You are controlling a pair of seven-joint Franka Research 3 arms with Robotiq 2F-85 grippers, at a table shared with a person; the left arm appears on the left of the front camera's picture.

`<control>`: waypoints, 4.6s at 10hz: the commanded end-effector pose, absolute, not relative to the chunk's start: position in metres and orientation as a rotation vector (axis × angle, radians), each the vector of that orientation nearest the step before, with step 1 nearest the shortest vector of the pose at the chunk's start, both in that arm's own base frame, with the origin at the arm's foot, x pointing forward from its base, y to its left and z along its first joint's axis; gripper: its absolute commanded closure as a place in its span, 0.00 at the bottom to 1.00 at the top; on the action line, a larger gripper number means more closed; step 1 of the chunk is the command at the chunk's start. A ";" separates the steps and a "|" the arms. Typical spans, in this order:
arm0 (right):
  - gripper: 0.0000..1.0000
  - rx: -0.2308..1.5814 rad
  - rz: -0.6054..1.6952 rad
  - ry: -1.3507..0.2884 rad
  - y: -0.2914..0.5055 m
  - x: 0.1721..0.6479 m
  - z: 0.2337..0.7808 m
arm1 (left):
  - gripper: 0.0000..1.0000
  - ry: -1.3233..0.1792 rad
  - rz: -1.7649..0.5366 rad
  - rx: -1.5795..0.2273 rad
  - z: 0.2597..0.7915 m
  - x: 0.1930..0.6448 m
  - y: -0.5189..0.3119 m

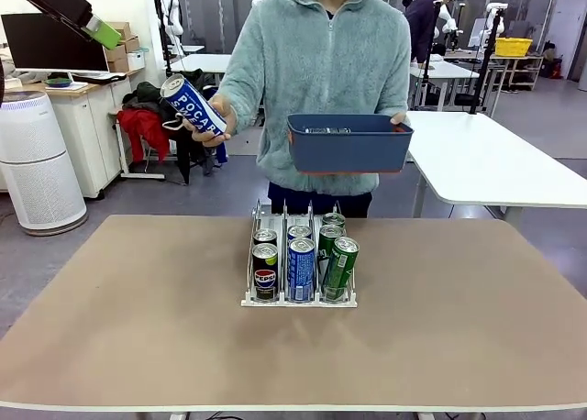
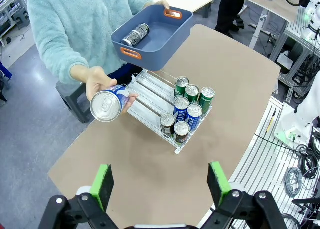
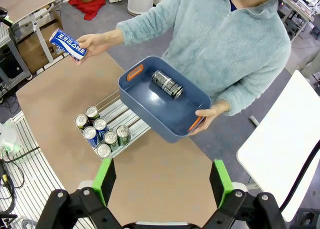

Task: Fill the beverage cans into the dispenser.
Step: Pick up the Ionic drink handed by the human.

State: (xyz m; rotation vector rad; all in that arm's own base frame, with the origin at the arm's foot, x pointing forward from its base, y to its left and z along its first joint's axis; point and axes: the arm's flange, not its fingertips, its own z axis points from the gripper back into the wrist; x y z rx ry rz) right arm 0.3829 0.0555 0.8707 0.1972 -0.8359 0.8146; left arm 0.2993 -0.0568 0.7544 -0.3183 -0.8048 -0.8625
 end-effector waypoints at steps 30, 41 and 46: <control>0.00 0.197 0.829 -0.833 0.056 0.382 0.870 | 0.00 -0.779 -0.815 -0.192 0.670 0.404 -0.076; 0.00 0.197 0.829 -0.833 0.056 0.382 0.870 | 0.00 -0.826 -0.803 -0.263 0.628 0.441 -0.086; 0.00 0.197 0.829 -0.833 0.056 0.382 0.870 | 0.00 -0.824 -0.805 -0.274 0.618 0.451 -0.090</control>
